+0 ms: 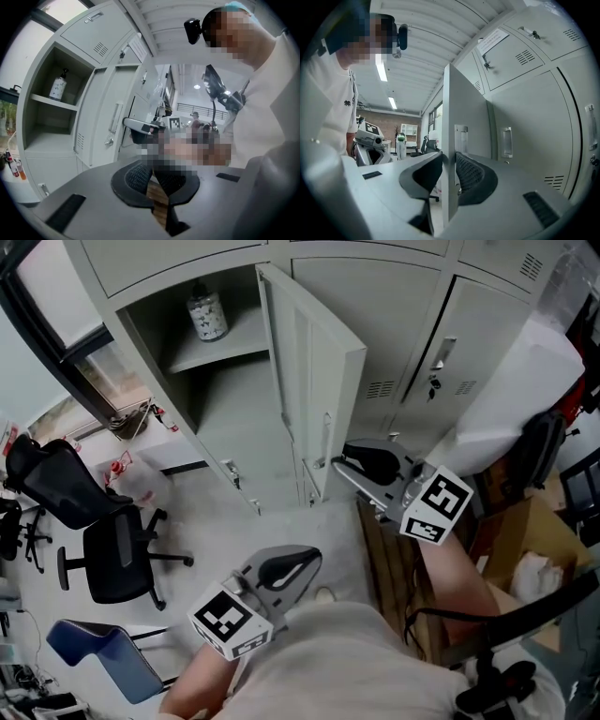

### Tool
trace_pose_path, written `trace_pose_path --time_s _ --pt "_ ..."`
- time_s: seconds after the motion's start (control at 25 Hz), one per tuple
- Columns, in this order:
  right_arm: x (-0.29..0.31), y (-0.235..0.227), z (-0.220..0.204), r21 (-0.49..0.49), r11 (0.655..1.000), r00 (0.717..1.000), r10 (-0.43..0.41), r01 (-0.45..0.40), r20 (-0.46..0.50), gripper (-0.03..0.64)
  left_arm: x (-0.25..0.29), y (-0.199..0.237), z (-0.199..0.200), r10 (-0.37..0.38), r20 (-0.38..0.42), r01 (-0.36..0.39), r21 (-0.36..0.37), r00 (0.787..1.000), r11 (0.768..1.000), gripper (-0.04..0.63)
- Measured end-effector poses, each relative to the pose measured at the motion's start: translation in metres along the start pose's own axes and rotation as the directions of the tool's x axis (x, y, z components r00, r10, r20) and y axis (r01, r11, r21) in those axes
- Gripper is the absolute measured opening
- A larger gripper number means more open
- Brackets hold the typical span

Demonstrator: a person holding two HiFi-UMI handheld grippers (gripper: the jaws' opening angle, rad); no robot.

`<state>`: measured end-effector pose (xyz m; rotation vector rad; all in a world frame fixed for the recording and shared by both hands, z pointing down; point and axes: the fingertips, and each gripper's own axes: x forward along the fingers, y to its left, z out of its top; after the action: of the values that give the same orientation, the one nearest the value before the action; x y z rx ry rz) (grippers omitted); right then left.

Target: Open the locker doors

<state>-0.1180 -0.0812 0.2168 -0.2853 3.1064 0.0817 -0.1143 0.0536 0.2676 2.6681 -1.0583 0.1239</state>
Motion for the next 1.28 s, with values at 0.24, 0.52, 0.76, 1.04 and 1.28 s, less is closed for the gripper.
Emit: trace_pose_path --time_s 0.24,0.52,0.76,1.04,1.28 --pt "-0.001 -0.002 0.000 0.017 1.000 1.000 -0.001 0.000 0.016 0.087 0.006 -0.008 -0.002 0.019 -0.004 -0.019 -0.002 1.000 1.000 0.012" --pt "-0.010 -0.006 -0.004 0.008 1.000 1.000 -0.015 0.015 -0.005 0.087 0.021 -0.020 -0.003 0.007 0.000 -0.007 -0.002 1.000 1.000 0.013" --pt "-0.017 -0.008 -0.006 0.012 1.000 1.000 -0.024 0.024 -0.008 0.087 0.023 -0.023 -0.005 0.007 -0.001 -0.007 -0.005 1.000 1.000 0.013" --pt "-0.030 -0.006 -0.010 0.009 0.999 0.999 -0.034 0.034 -0.018 0.087 0.023 -0.023 -0.003 0.009 0.001 -0.009 0.002 1.000 1.000 0.013" --pt "-0.046 -0.006 -0.027 0.003 0.997 0.996 -0.076 0.076 -0.053 0.087 0.026 -0.021 -0.006 0.004 -0.008 -0.004 -0.009 1.000 1.000 0.013"
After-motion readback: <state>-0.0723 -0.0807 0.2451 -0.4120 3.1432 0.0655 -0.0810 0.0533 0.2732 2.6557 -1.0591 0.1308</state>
